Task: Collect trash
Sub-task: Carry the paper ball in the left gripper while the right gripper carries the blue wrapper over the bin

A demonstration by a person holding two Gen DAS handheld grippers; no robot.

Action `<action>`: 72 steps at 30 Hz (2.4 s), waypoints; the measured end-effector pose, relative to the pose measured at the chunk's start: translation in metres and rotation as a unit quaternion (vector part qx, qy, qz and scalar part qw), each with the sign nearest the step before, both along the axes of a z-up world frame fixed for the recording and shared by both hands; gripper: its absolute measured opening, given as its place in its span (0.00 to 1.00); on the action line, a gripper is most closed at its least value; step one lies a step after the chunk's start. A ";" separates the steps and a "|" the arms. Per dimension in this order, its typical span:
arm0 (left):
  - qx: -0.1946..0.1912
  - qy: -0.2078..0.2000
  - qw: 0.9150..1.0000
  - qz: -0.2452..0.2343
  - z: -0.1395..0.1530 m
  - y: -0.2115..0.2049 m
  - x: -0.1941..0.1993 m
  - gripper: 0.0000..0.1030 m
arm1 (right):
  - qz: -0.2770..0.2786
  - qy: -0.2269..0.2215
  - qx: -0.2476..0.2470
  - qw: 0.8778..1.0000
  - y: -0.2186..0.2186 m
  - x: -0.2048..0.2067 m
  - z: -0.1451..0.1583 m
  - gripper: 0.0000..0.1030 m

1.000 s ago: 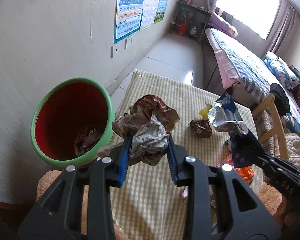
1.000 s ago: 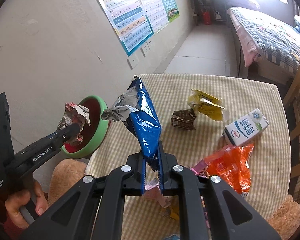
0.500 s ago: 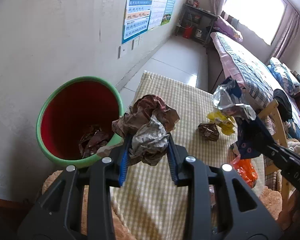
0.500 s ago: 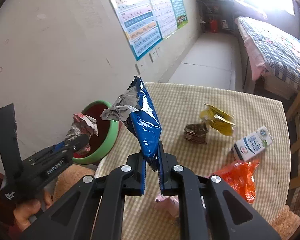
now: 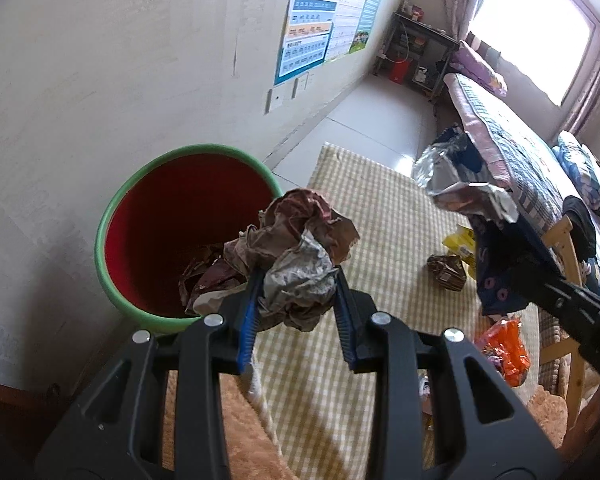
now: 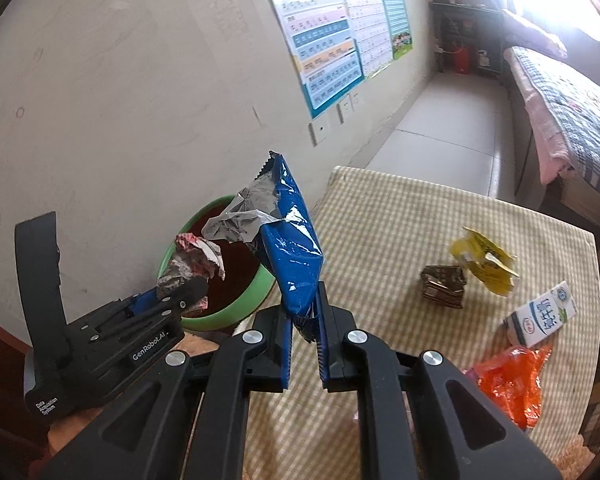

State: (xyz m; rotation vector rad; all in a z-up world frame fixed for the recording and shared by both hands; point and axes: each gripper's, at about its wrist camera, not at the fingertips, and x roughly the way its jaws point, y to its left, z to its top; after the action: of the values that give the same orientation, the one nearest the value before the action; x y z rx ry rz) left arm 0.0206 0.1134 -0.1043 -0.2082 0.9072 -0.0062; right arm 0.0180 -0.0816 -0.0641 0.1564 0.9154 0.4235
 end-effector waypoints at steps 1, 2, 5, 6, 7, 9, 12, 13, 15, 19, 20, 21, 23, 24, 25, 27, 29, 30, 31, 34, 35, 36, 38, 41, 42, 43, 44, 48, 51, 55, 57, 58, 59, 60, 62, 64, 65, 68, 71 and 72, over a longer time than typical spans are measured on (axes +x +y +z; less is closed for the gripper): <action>0.000 0.000 1.000 0.002 0.000 0.002 0.000 0.31 | 0.004 0.002 -0.002 1.000 0.004 0.001 -0.002 0.11; 0.000 0.001 1.000 0.004 0.000 0.003 0.001 0.31 | 0.006 0.004 -0.003 1.000 0.006 0.001 -0.003 0.11; 0.001 0.002 1.000 0.011 -0.002 0.008 0.002 0.31 | 0.013 0.011 -0.006 1.000 0.013 0.003 -0.009 0.11; 0.001 0.003 1.000 0.014 -0.003 0.011 0.002 0.31 | 0.015 0.015 -0.008 1.000 0.016 0.005 -0.011 0.11; 0.001 0.004 1.000 0.016 -0.004 0.012 0.002 0.31 | 0.017 0.017 -0.009 1.000 0.017 0.006 -0.013 0.11; 0.002 0.006 1.000 0.022 -0.006 0.018 0.002 0.31 | 0.021 0.022 -0.011 0.999 0.022 0.009 -0.017 0.11; -0.001 0.009 0.999 0.032 -0.009 0.025 0.005 0.31 | 0.030 0.029 -0.015 0.999 0.029 0.014 -0.023 0.11; -0.003 0.010 0.999 0.036 -0.010 0.029 0.005 0.31 | 0.034 0.030 -0.016 0.999 0.032 0.016 -0.025 0.11; -0.006 0.011 0.999 0.044 -0.011 0.037 0.005 0.31 | 0.039 0.028 -0.016 0.999 0.037 0.020 -0.027 0.11; 0.003 0.012 0.998 0.055 -0.012 0.050 0.004 0.31 | 0.048 0.039 -0.023 0.998 0.047 0.029 -0.035 0.11; 0.007 0.013 0.998 0.059 -0.012 0.054 0.003 0.31 | 0.052 0.041 -0.025 0.998 0.050 0.031 -0.037 0.11; 0.009 0.014 0.998 0.061 -0.013 0.056 0.002 0.31 | 0.054 0.042 -0.027 0.997 0.052 0.032 -0.038 0.11; 0.013 0.016 0.998 0.067 -0.015 0.063 0.002 0.31 | 0.061 0.043 -0.032 0.997 0.058 0.035 -0.040 0.11; 0.015 0.016 0.997 0.069 -0.016 0.066 0.001 0.31 | 0.064 0.043 -0.034 0.996 0.061 0.035 -0.041 0.11; 0.017 0.016 0.997 0.071 -0.016 0.068 0.001 0.31 | 0.067 0.044 -0.035 0.996 0.064 0.036 -0.043 0.11; 0.018 0.015 0.997 0.073 -0.015 0.072 0.002 0.31 | 0.072 0.045 -0.038 0.996 0.069 0.039 -0.044 0.11; 0.019 0.014 0.997 0.074 -0.015 0.074 0.003 0.31 | 0.077 0.046 -0.041 0.995 0.074 0.040 -0.046 0.11; 0.020 0.014 0.997 0.074 -0.015 0.075 0.003 0.31 | 0.079 0.046 -0.042 0.995 0.076 0.042 -0.046 0.11; 0.020 0.014 0.997 0.073 -0.016 0.077 0.004 0.31 | 0.080 0.046 -0.043 0.995 0.077 0.042 -0.047 0.11; 0.023 0.016 0.997 0.070 -0.018 0.079 0.006 0.31 | 0.080 0.050 -0.043 0.995 0.078 0.045 -0.049 0.11; 0.024 0.017 0.997 0.069 -0.018 0.080 0.007 0.31 | 0.080 0.051 -0.043 0.995 0.079 0.047 -0.050 0.11; 0.024 0.018 0.997 0.068 -0.019 0.081 0.008 0.31 | 0.080 0.052 -0.044 0.995 0.080 0.047 -0.050 0.11; 0.022 0.018 0.997 0.067 -0.020 0.084 0.011 0.31 | 0.079 0.054 -0.045 0.994 0.082 0.050 -0.052 0.11; 0.002 0.020 0.997 0.070 -0.024 0.091 0.019 0.31 | 0.079 0.060 -0.045 0.994 0.086 0.056 -0.054 0.11; -0.009 0.023 0.997 0.073 -0.027 0.095 0.020 0.31 | 0.079 0.064 -0.044 0.994 0.087 0.059 -0.056 0.11; -0.015 0.026 0.997 0.077 -0.030 0.098 0.021 0.31 | 0.078 0.069 -0.042 0.994 0.088 0.062 -0.058 0.11; -0.017 0.029 0.996 0.081 -0.032 0.101 0.022 0.31 | 0.077 0.076 -0.039 0.993 0.090 0.065 -0.061 0.11; -0.022 0.036 0.995 0.085 -0.037 0.110 0.028 0.31 | 0.075 0.100 -0.028 0.992 0.097 0.076 -0.068 0.12; -0.022 0.042 0.996 0.082 -0.039 0.112 0.033 0.31 | 0.078 0.114 -0.020 0.990 0.106 0.083 -0.071 0.12; -0.026 0.043 0.996 0.080 -0.041 0.113 0.039 0.31 | 0.078 0.122 -0.011 0.989 0.118 0.088 -0.069 0.12; -0.025 0.045 0.996 0.080 -0.042 0.113 0.041 0.31 | 0.077 0.123 -0.004 0.989 0.123 0.091 -0.067 0.12; -0.024 0.046 0.995 0.080 -0.043 0.113 0.042 0.31 | 0.076 0.123 -0.002 0.990 0.124 0.092 -0.066 0.12; -0.023 0.047 0.995 0.081 -0.044 0.114 0.042 0.31 | 0.075 0.122 0.000 0.990 0.127 0.093 -0.064 0.12; -0.023 0.047 0.995 0.080 -0.045 0.114 0.043 0.31 | 0.076 0.121 0.000 0.990 0.129 0.094 -0.063 0.12; -0.022 0.047 0.996 0.079 -0.045 0.113 0.044 0.31 | 0.078 0.118 0.003 0.990 0.132 0.096 -0.060 0.12; -0.018 0.048 0.996 0.078 -0.046 0.112 0.044 0.31 | 0.080 0.118 0.005 0.990 0.134 0.097 -0.059 0.12; -0.017 0.048 0.996 0.078 -0.046 0.113 0.045 0.31 | 0.080 0.117 0.006 0.990 0.135 0.097 -0.059 0.12; -0.012 0.048 0.996 0.079 -0.045 0.114 0.045 0.31 | 0.078 0.114 0.009 0.990 0.135 0.097 -0.059 0.12; -0.008 0.047 0.996 0.080 -0.044 0.114 0.045 0.31 | 0.078 0.116 0.012 0.990 0.133 0.097 -0.060 0.12; -0.007 0.047 0.996 0.080 -0.043 0.113 0.045 0.31 | 0.079 0.118 0.014 0.990 0.133 0.097 -0.061 0.12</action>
State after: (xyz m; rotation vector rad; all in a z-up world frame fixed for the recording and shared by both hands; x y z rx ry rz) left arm 0.0654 0.2266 -0.1475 -0.2961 0.9823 0.1466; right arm 0.1146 0.0515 -0.1246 0.1618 1.1591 0.5727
